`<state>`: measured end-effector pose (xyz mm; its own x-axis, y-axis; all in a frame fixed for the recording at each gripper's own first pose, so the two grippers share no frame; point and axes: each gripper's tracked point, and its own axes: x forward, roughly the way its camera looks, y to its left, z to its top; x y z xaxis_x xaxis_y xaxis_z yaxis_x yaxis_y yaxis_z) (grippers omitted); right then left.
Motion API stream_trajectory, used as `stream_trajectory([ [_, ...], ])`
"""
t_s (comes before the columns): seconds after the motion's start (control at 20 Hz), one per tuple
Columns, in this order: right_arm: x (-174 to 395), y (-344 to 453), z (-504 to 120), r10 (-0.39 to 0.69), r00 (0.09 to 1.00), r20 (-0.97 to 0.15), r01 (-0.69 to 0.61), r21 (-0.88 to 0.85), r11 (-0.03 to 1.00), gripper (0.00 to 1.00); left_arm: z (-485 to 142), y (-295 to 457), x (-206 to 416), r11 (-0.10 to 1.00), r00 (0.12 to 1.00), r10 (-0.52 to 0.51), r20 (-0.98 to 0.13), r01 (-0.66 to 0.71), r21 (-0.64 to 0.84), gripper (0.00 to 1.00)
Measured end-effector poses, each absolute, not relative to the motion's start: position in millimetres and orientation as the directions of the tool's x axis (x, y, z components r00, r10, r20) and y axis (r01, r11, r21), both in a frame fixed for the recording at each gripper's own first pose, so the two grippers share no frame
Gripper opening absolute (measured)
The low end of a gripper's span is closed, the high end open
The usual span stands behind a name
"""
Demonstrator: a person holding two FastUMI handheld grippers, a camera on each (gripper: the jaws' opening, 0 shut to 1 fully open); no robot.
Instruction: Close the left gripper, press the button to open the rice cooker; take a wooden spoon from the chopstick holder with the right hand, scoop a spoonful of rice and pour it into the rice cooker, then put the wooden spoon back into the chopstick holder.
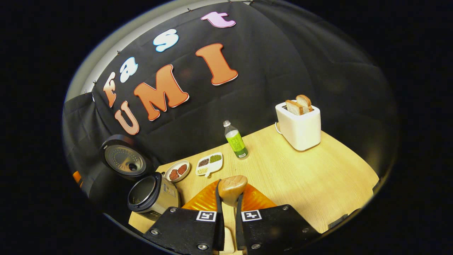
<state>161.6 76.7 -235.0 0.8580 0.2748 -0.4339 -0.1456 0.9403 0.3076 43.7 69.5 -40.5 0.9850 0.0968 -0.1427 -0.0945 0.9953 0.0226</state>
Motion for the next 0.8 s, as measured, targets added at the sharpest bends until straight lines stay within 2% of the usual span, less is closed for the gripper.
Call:
stream_trajectory([
  [0.3, 169, 65, -264, 0.302, 0.839, -0.452, -0.126, 0.38, 0.917, 0.12, -44, 70, 44, 0.992, 0.979, 0.127, -0.157, -0.123, 0.033, 0.97],
  [0.45, 170, 51, -266, 0.273, 0.847, -0.456, -0.107, 0.357, 0.928, 0.2, -46, 68, 49, 0.992, 0.979, 0.122, -0.164, -0.119, 0.03, 0.97],
  [0.5, 170, 48, -266, 0.257, 0.848, -0.463, -0.099, 0.339, 0.935, 0.17, -46, 66, 51, 0.993, 0.979, 0.12, -0.166, -0.116, 0.029, 0.97],
  [0.55, 172, 42, -263, 0.243, 0.851, -0.465, -0.095, 0.32, 0.943, 0.26, -46, 65, 51, 0.993, 0.979, 0.117, -0.166, -0.114, 0.029, 0.97],
  [0.7, 173, 24, -250, 0.182, 0.865, -0.467, -0.074, 0.24, 0.968, 0.42, -45, 61, 56, 0.995, 0.981, 0.104, -0.165, -0.102, 0.024, 0.97],
  [0.75, 172, 19, -245, 0.161, 0.87, -0.465, -0.072, 0.204, 0.976, 0.53, -44, 59, 57, 0.995, 0.981, 0.1, -0.165, -0.097, 0.026, 0.97],
  [0.8, 172, 15, -240, 0.142, 0.874, -0.465, -0.073, 0.163, 0.984, 0.48, -44, 57, 60, 0.995, 0.982, 0.095, -0.163, -0.092, 0.027, 0.98],
])
